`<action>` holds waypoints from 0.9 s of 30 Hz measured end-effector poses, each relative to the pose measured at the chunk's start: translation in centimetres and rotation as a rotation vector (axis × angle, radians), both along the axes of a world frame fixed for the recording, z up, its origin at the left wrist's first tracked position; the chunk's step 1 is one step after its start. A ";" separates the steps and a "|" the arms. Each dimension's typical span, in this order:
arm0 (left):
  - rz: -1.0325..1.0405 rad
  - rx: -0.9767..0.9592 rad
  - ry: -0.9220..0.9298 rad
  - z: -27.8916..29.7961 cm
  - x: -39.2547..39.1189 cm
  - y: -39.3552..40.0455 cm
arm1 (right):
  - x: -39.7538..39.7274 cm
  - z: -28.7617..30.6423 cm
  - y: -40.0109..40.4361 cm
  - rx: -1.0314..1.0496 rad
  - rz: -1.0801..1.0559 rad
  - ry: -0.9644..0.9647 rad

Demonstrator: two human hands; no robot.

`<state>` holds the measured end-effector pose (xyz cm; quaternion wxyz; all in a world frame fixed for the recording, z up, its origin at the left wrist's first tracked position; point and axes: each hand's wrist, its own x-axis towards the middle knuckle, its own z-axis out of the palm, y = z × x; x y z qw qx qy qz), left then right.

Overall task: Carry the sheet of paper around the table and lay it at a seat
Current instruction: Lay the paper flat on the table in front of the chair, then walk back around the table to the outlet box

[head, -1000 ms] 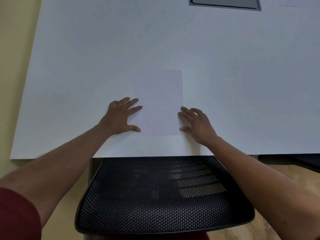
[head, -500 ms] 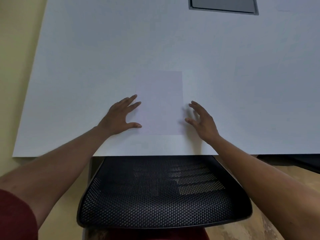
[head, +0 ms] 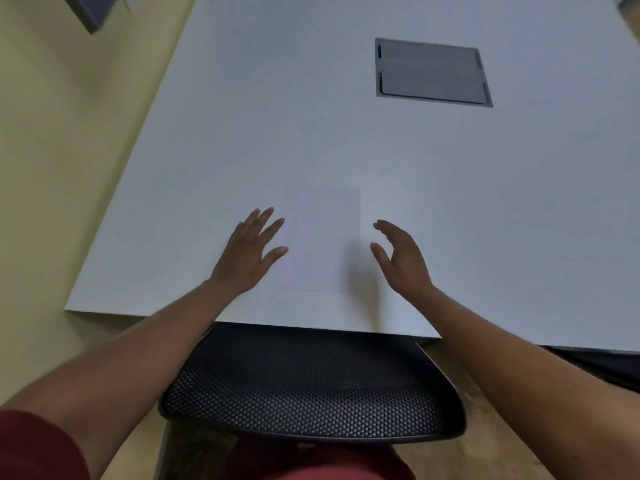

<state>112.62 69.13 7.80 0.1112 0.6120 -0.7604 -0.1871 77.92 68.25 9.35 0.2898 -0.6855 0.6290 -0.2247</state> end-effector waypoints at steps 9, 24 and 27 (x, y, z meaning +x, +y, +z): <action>0.049 -0.258 -0.132 6.5 -2.4 1.3 | 1.8 6.2 -1.7 -0.338 0.156 0.146; -0.136 -0.599 -0.174 13.6 -13.5 1.1 | -4.9 14.3 5.4 -0.568 -0.026 0.490; -0.196 -0.641 -0.111 14.6 -16.8 1.9 | -7.0 15.6 8.7 -0.570 -0.146 0.559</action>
